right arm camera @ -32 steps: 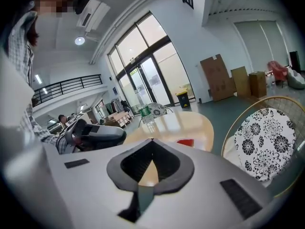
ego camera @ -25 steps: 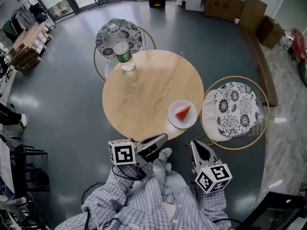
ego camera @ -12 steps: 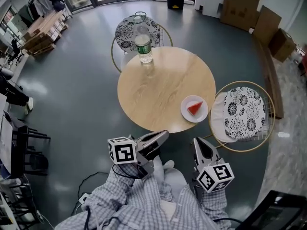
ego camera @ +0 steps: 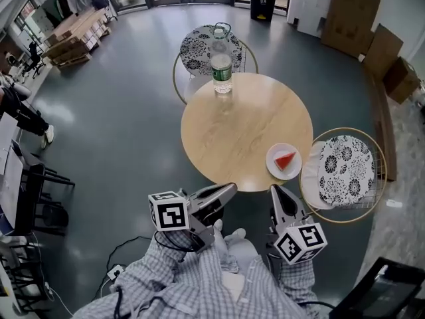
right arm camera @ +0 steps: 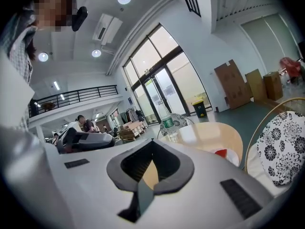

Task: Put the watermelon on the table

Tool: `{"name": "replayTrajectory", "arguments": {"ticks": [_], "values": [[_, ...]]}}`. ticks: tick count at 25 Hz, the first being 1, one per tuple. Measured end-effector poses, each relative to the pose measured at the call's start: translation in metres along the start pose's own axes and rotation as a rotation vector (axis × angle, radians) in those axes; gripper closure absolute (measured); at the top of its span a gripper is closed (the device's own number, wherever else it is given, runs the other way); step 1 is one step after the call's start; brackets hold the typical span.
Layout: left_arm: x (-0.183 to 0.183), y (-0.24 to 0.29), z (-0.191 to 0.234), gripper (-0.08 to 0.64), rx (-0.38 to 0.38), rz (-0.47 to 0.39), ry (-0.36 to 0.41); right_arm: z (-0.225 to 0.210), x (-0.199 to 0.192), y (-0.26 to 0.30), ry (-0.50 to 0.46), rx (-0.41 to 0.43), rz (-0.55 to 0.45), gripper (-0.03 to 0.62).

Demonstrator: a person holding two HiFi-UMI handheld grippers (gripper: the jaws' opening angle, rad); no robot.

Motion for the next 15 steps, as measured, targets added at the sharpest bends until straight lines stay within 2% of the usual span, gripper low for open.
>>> {"name": "replayTrajectory", "arguments": {"ticks": [10,15], "values": [[0.033,0.003,-0.004,0.554,-0.034,0.025,0.116,0.017,0.024,0.021,-0.023,0.020,-0.059,0.584],[0.041,0.006,-0.006,0.554,-0.058,0.022,0.116,0.024,0.032,0.029,-0.044,0.031,-0.072,0.584]]}}
Point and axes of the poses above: the fingertips, and each gripper's own axes: y forward along the fingers, z to its left, x out of its top, the point moved 2 cm from there along -y, backward along the fingers, and after that the axes turned 1 degree about z, right-handed, at the moved point
